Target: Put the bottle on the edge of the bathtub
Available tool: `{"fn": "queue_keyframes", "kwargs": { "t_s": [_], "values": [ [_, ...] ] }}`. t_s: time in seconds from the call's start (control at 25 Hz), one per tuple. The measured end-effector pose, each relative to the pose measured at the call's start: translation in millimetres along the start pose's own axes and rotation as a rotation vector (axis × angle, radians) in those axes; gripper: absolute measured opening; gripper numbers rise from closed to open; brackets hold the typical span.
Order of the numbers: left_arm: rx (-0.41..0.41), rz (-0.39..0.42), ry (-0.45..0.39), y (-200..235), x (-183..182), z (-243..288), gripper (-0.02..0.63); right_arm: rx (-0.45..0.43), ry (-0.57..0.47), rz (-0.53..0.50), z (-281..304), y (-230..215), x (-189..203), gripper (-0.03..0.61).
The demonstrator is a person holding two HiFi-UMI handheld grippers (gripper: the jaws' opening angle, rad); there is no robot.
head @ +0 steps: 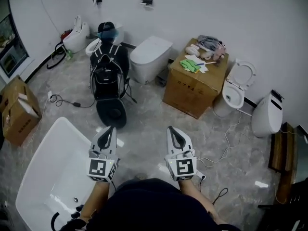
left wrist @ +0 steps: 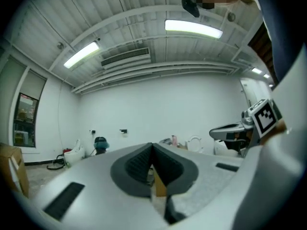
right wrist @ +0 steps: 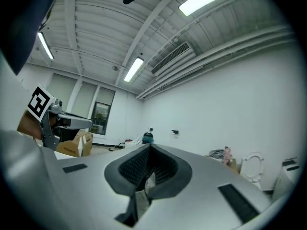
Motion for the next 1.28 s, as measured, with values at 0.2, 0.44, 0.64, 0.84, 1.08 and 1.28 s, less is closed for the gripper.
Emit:
{"fn": "queue_keyframes", "kwargs": {
  "t_s": [0.2,0.44,0.64,0.84,1.08,1.28],
  "values": [
    [0.185,-0.039,-0.062,-70,-16,53,0.002,0.212,0.008,-0.07,-55,-64,-21,0.017],
    [0.389,-0.084,-0.091,-162,-38,94,0.002,0.475,0.013,-0.106,-137,-128,-47,0.017],
    [0.524,-0.105,-0.129,-232,-58,106,0.002,0.668,0.016,-0.15,-206,-162,-66,0.017],
    [0.6,-0.111,-0.129,-286,-77,106,0.002,0.764,0.004,-0.183,-259,-180,-83,0.017],
    [0.649,-0.142,-0.142,-318,-90,98,0.002,0.8,0.019,-0.204,-286,-184,-94,0.017],
    [0.615,-0.123,-0.142,-322,-90,91,0.002,0.768,0.014,-0.206,-290,-186,-94,0.017]
  ]
}}
Point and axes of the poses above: the fingertips, and each gripper's own axes: z forward along the fingers, y to its left, x out of its underside, the point moved 3 cm from there along -z, backward along the fingers, and after that the axes turned 9 degrees about -y, right-handed, at the moved point
